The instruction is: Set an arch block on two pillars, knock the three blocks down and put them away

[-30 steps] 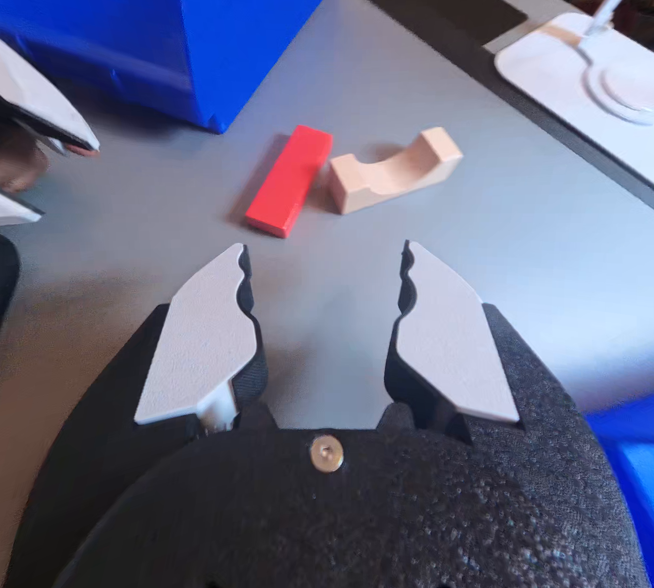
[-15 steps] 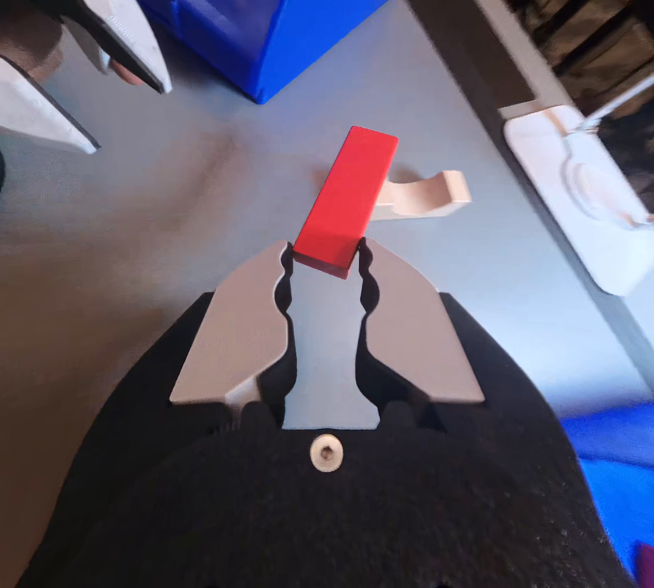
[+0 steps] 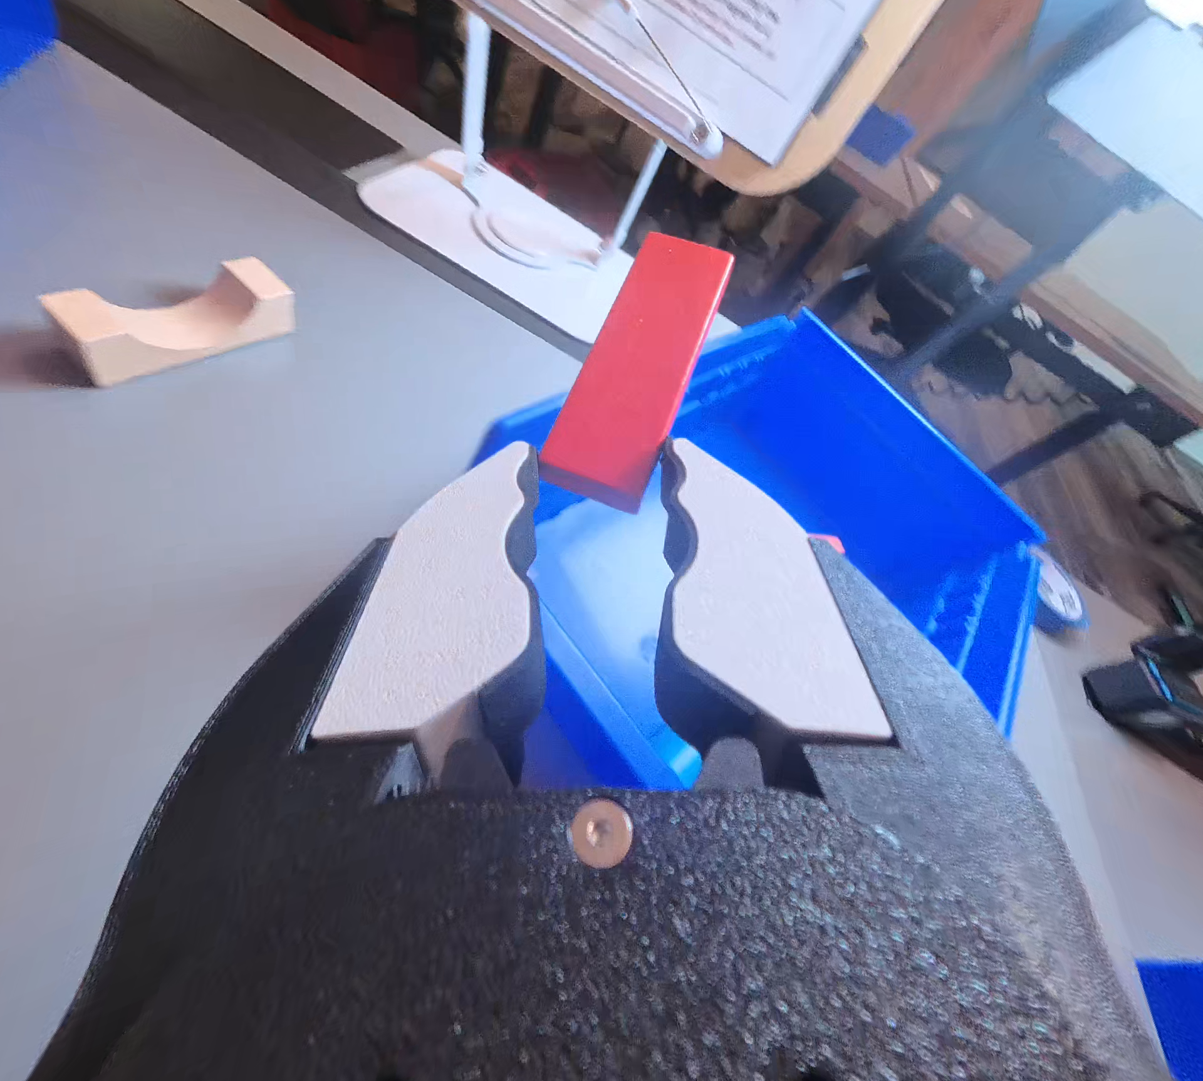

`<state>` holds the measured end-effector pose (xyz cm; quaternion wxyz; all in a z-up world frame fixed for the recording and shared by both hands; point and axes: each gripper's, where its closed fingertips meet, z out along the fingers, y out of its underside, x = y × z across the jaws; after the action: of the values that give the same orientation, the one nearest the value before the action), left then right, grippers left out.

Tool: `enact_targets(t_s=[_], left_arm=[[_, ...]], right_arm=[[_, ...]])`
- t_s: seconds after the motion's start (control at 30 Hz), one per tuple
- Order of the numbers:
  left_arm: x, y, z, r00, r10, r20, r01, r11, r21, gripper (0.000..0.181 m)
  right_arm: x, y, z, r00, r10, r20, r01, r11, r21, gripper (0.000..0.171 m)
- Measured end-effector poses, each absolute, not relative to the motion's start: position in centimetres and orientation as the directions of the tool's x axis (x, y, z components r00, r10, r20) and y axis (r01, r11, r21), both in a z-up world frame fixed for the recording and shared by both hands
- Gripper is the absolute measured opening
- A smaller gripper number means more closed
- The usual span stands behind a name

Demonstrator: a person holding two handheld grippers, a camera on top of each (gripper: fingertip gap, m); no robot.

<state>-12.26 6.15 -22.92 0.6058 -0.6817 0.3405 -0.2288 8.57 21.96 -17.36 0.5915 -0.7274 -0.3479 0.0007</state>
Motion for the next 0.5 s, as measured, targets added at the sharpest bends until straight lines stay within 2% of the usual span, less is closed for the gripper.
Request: enact_targets(t_s=[0.13, 0.23, 0.3, 0.4, 0.5], left_arm=[[-12.4, 6.3, -23.1, 0.667, -0.738, -0.1, -0.19, -0.039, -0.981, 0.028], [-12.3, 6.4, -23.1, 0.667, -0.739, -0.094, -0.186, -0.044, -0.982, 0.028], [-12.3, 6.4, -23.2, 0.666, -0.74, -0.093, -0.186, -0.044, -0.982, 0.028], [-12.1, 6.4, -23.3, 0.662, -0.745, -0.082, -0.181, -0.053, -0.982, 0.028], [-12.0, 6.4, -23.5, 0.659, -0.748, -0.078, -0.184, -0.06, -0.981, 0.028]], right_arm=[[12.7, 24.7, -19.3, 0.843, 0.374, 0.387, 0.479, -0.193, -0.856, 0.034], [13.3, 25.2, -19.2, 0.861, 0.347, 0.372, 0.452, -0.186, -0.873, 0.048], [10.6, 24.0, -18.5, 0.828, 0.431, 0.357, 0.444, -0.117, -0.888, 0.048], [2.4, 19.7, -19.0, 0.657, 0.687, 0.311, 0.433, -0.007, -0.901, 0.055], [-5.0, 16.4, -22.7, 0.459, 0.868, 0.19, 0.48, -0.061, -0.875, 0.078]])
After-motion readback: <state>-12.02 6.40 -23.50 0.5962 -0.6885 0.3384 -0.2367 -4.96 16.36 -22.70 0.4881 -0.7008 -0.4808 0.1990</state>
